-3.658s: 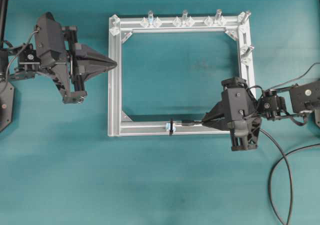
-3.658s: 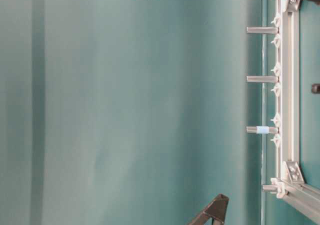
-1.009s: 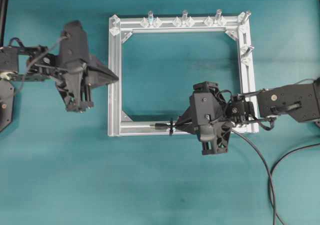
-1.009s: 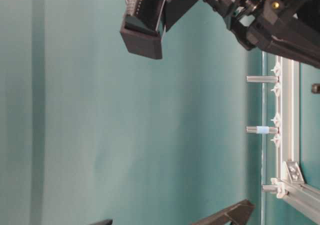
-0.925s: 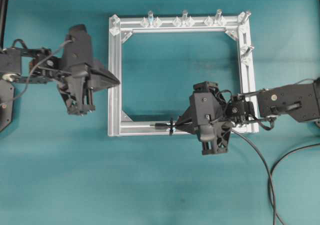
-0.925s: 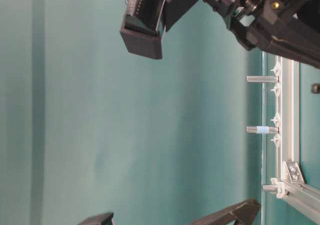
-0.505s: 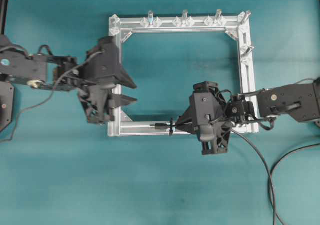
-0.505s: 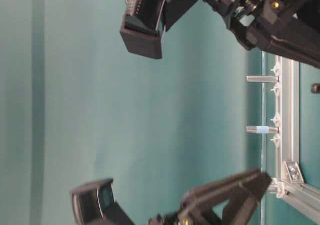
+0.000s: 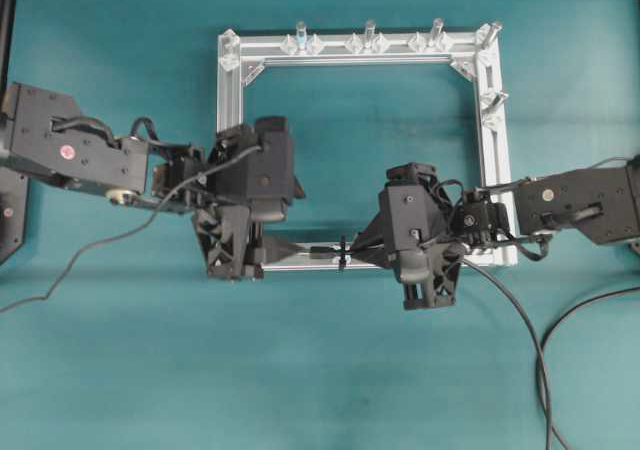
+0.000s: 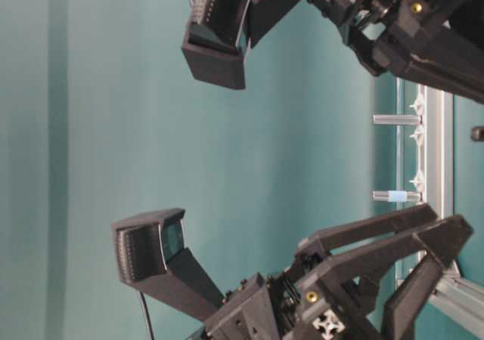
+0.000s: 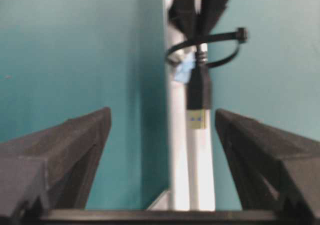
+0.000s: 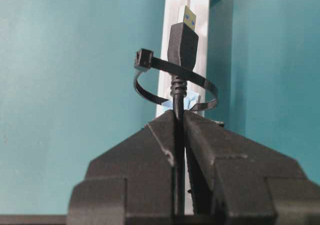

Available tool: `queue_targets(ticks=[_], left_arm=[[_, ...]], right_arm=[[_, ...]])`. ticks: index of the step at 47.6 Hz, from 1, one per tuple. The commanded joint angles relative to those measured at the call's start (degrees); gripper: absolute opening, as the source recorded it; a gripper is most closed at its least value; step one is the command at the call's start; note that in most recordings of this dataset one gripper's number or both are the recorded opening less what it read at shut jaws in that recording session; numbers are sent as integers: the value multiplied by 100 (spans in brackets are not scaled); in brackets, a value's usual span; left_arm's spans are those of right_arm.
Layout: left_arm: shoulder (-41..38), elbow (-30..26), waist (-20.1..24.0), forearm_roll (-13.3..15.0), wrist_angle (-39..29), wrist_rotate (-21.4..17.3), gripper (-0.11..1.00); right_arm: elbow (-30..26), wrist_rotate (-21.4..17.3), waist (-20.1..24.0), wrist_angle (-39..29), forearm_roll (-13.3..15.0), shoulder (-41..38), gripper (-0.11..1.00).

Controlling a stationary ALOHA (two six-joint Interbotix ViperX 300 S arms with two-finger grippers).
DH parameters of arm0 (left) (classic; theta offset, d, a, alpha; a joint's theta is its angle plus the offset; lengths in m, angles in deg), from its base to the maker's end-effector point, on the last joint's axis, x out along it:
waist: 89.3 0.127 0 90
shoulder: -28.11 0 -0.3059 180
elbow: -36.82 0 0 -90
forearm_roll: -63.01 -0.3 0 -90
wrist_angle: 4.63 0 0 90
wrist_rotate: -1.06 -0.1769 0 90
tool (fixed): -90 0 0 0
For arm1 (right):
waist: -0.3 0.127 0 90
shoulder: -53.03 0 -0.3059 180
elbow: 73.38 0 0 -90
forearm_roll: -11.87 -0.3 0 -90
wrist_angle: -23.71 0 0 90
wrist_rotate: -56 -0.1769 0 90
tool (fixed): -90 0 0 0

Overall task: Insert the wire through the string loop located in the center.
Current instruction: 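Move the left gripper to the plug emerging from the loop, then close the left gripper on the USB plug head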

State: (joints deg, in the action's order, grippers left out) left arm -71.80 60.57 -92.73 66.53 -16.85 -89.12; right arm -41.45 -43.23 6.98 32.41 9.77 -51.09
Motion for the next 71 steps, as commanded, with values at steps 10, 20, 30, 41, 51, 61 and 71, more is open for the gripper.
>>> queue_targets(ticks=[10, 20, 30, 41, 51, 61, 71], left_arm=[[9, -290, -149, -9, -18, 44, 86], [-211, -439, -246, -9, -18, 88, 86], [-598, -677, -308, -9, -18, 202, 86], [-817, -642, -325, -9, -9, 211, 86], [-826, -501, -308, -18, 88, 202, 86], [-826, -448, -281, -26, 211, 202, 86], [-826, -448, -281, -26, 281, 202, 81]], right_arm=[[-114, 0, 9, 53, 9, 53, 7], [-105, -9, 9, 62, 9, 53, 7], [-97, -9, 9, 62, 9, 53, 7], [-97, -9, 9, 62, 9, 53, 7], [-88, -9, 0, 62, 9, 44, 7], [-88, -9, 9, 70, 9, 18, 7], [-105, 0, 9, 70, 9, 18, 7]])
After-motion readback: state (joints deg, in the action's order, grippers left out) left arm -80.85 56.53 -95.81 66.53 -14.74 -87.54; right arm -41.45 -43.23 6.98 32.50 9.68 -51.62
